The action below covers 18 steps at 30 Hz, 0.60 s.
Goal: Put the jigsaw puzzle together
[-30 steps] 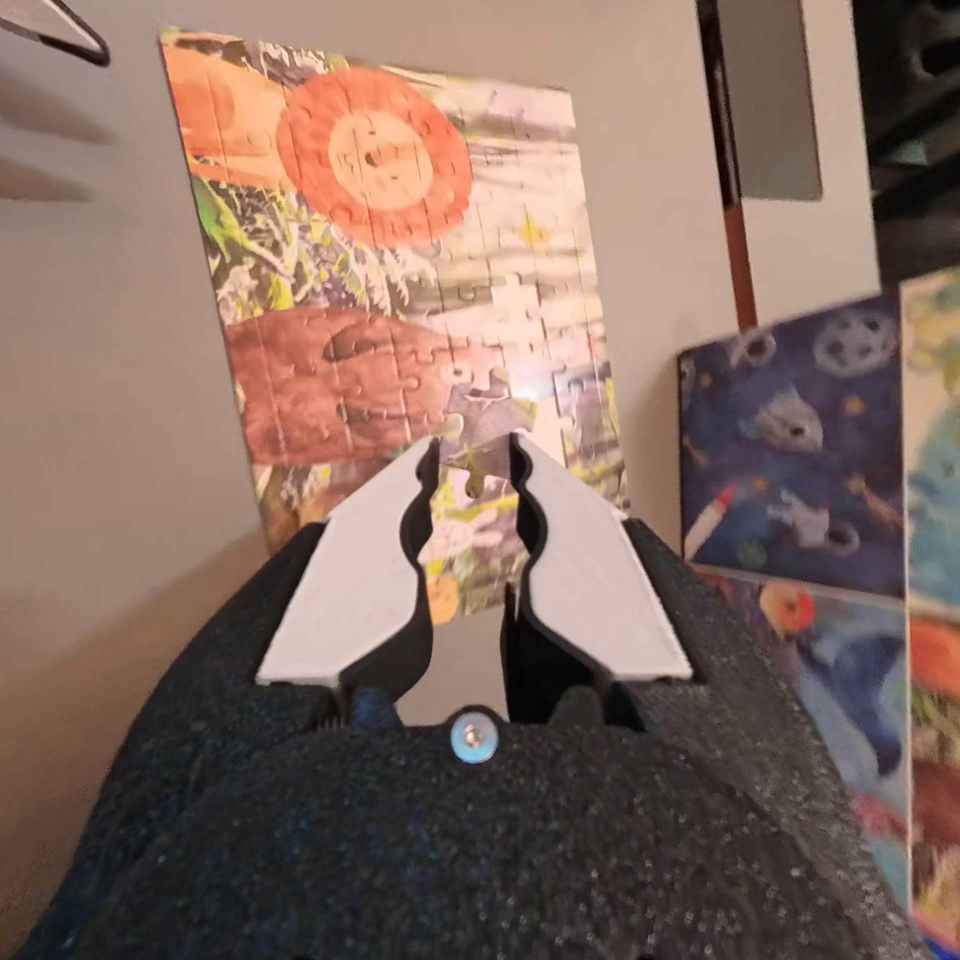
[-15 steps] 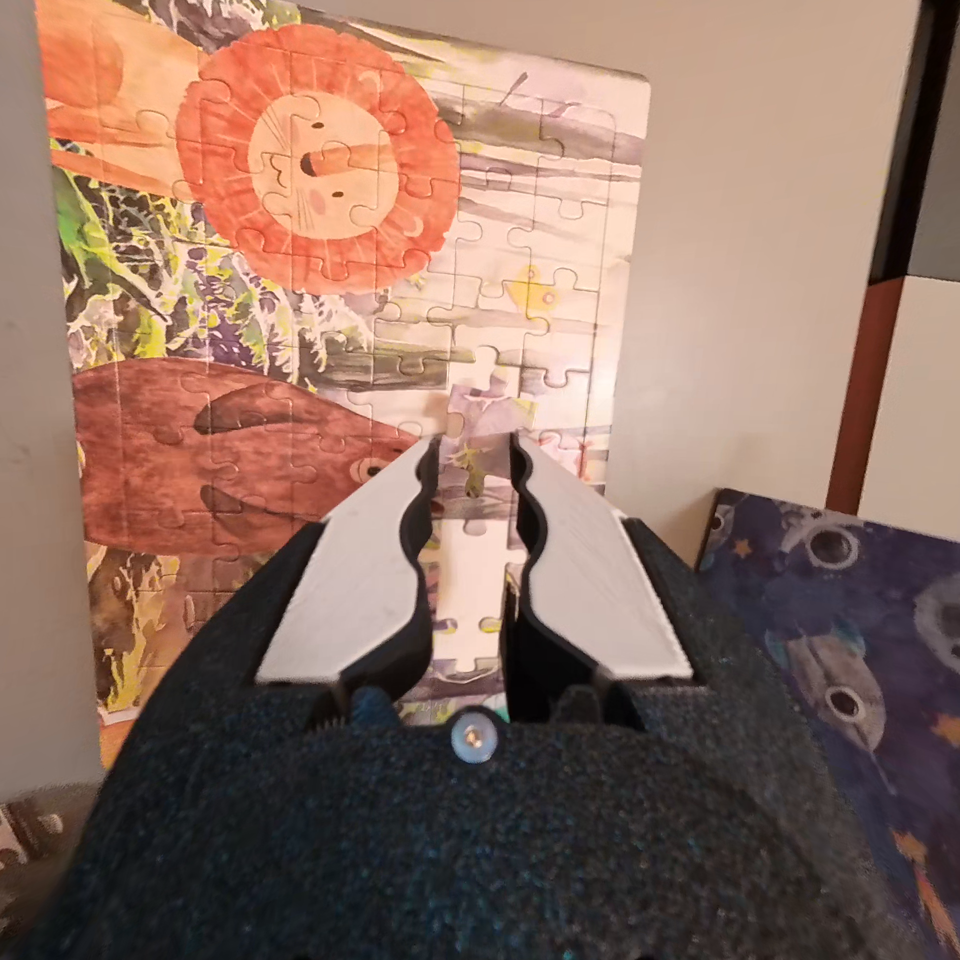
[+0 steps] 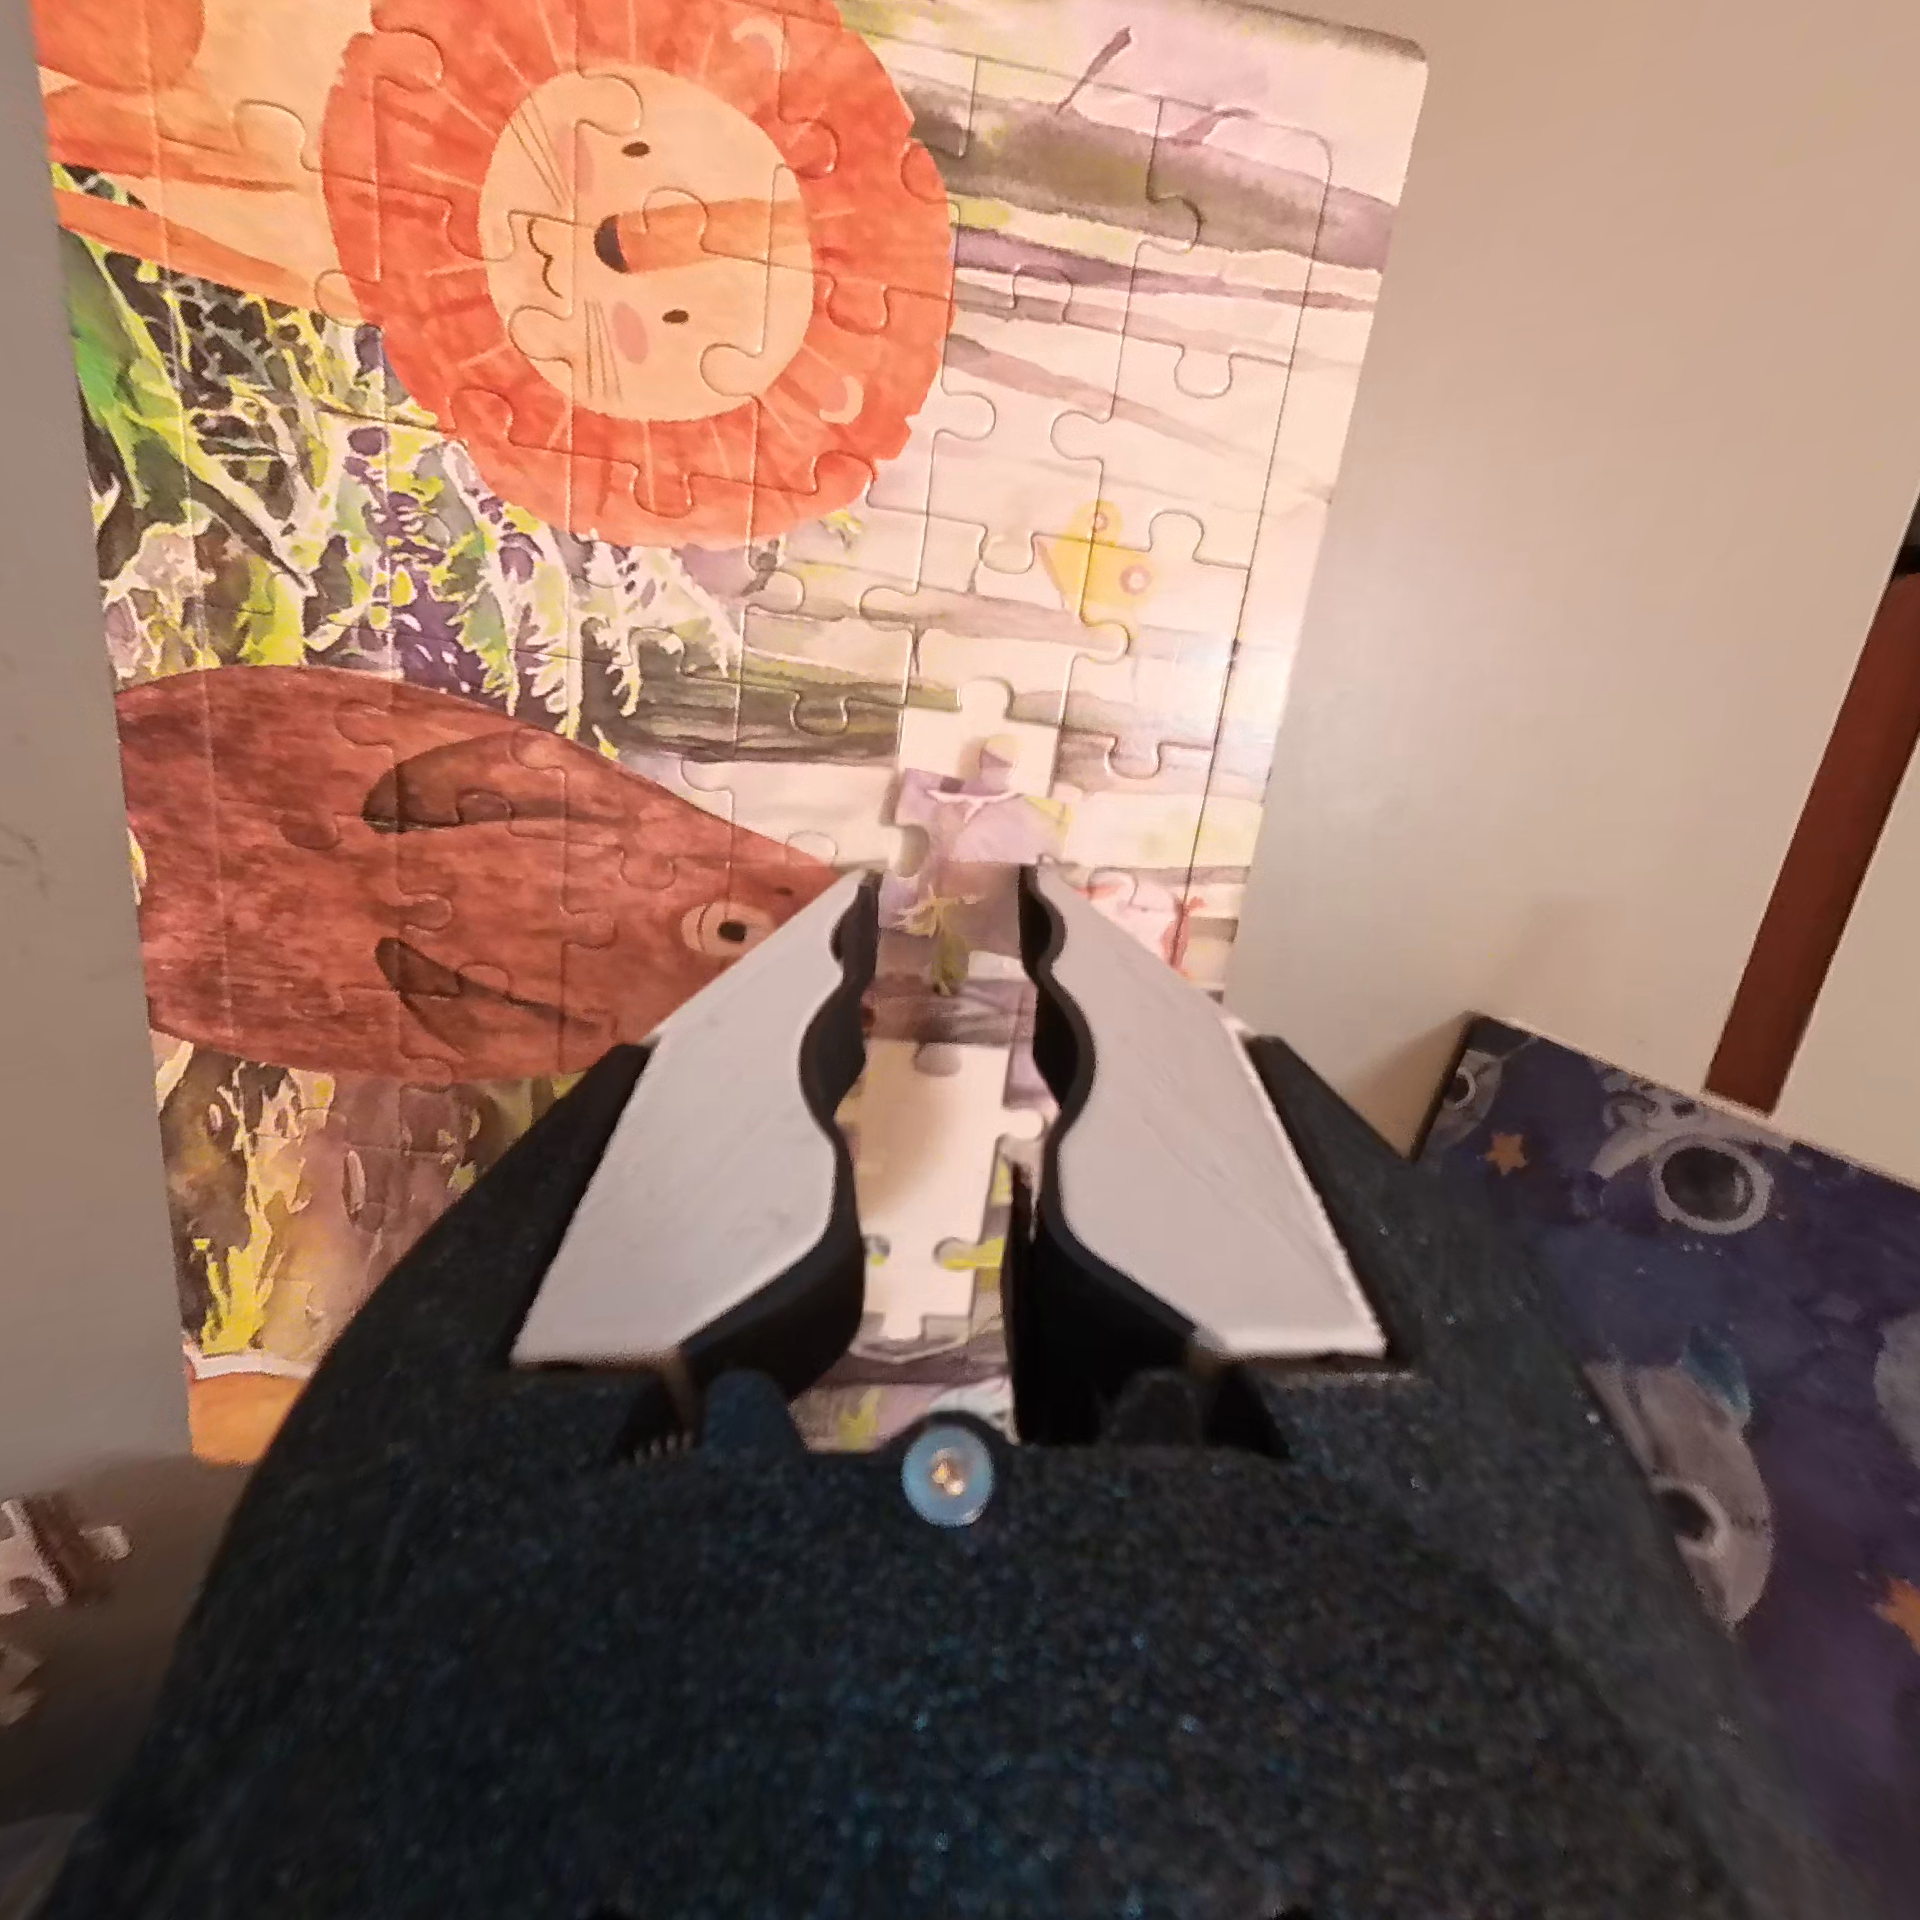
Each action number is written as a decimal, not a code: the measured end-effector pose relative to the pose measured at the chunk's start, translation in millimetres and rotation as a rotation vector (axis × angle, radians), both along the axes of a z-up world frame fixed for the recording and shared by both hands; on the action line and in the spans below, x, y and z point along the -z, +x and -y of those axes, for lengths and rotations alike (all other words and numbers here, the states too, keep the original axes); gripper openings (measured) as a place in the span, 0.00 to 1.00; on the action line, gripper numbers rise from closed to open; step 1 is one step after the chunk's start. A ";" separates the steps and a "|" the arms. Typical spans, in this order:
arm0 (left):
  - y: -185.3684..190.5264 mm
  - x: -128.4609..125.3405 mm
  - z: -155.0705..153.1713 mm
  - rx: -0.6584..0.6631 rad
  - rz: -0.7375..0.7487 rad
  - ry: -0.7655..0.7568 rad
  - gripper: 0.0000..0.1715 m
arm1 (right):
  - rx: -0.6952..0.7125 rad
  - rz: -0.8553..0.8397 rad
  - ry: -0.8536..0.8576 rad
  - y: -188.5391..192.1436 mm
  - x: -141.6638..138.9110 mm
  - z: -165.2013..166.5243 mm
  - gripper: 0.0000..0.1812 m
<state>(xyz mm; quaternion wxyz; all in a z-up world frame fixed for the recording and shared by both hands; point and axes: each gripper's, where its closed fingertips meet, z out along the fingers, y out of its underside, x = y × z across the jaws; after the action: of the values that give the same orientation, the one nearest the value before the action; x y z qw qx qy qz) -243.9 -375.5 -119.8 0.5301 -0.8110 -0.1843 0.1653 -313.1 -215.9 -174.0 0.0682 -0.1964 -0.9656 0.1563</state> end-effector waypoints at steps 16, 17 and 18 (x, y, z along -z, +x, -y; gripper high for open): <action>4.1 2.1 -2.4 0.016 0.006 -0.006 0.14 | 0.804 -0.017 -0.258 90.7 -1.5 -21.0 0.23; 4.2 2.2 -2.2 0.015 0.004 -0.008 0.14 | 0.816 -0.035 -0.260 94.1 -2.6 -23.9 0.24; 4.1 2.1 -1.8 0.013 0.001 -0.009 0.14 | 0.825 -0.050 -0.272 97.6 -4.5 -26.4 0.24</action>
<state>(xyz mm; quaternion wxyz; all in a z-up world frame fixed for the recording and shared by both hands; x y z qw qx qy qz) -239.8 -373.7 -122.0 0.5275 -0.8146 -0.1785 0.1621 -215.5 -189.5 -169.4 0.1217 -0.5692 -0.7748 0.2466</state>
